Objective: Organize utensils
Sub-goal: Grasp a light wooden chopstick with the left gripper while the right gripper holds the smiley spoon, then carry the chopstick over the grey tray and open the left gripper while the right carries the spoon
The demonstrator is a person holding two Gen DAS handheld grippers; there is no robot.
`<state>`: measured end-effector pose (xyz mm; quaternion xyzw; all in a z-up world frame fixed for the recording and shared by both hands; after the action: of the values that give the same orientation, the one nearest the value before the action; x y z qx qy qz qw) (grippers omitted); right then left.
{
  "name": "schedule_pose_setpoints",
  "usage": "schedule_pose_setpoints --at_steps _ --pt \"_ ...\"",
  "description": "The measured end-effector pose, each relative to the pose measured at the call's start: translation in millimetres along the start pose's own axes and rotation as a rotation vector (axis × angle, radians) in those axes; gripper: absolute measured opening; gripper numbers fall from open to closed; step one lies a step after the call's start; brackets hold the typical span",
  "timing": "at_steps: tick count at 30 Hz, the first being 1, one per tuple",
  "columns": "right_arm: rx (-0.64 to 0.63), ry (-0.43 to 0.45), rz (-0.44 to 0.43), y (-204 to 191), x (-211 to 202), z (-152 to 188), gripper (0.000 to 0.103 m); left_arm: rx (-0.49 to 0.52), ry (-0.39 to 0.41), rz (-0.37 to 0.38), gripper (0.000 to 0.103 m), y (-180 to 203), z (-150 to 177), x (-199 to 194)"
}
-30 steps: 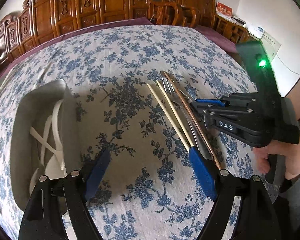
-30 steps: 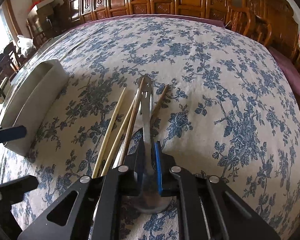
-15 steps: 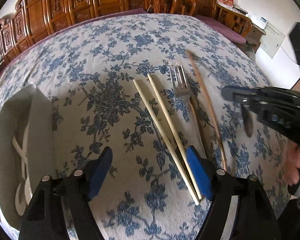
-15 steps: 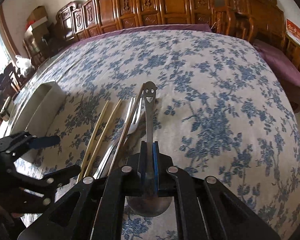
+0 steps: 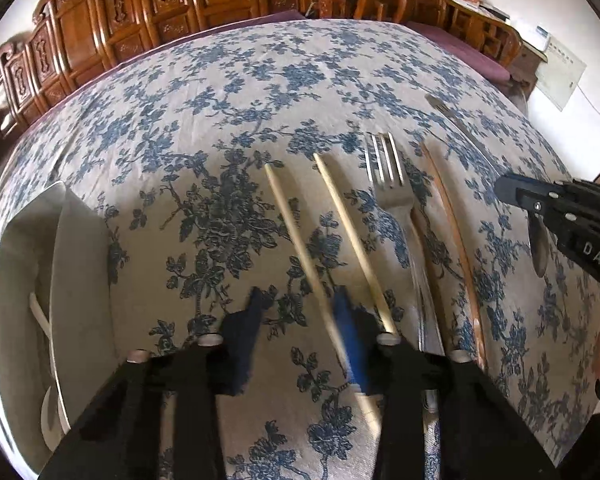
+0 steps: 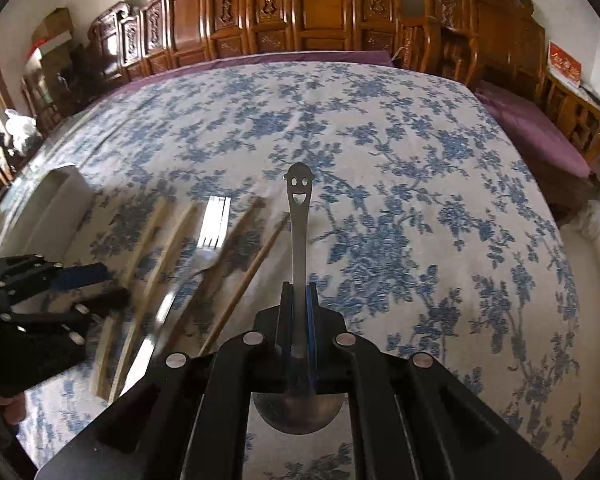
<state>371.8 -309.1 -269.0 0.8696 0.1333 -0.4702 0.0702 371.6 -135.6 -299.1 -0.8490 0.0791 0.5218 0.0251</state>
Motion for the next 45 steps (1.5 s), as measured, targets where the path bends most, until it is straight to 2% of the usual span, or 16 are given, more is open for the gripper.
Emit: schedule_pose_setpoints --at_steps 4,5,13,23,33,45 --pt "0.016 -0.013 0.039 8 5 1 0.007 0.003 -0.003 0.01 0.005 -2 0 0" --pt "0.023 -0.011 0.036 10 5 1 0.007 0.001 -0.006 0.013 0.005 -3 0 0" --pt "0.031 0.028 0.003 2 -17 -2 0.007 -0.032 0.0 0.042 0.004 -12 3 -15" --pt "-0.049 0.058 -0.038 -53 -49 -11 0.007 -0.024 0.075 0.061 0.004 -25 1 -67" --pt "-0.126 0.079 -0.066 -108 -76 -16 0.007 -0.038 0.134 0.051 0.004 -48 -1 -109" --pt "-0.173 0.119 -0.09 -149 -97 -34 0.007 -0.039 0.167 0.019 0.004 -93 -4 -140"
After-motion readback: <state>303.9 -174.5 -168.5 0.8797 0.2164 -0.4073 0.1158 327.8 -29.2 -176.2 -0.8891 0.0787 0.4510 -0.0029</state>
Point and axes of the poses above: each gripper's, at about its wrist camera, not at the fingertips, and x roughly the way its jaws point, y to its right, z to its underside, the point moved 2 cm from there along x, roughly the way its jaws point, and after that the axes turned 7 degrees about -x, right-handed, at the moved point
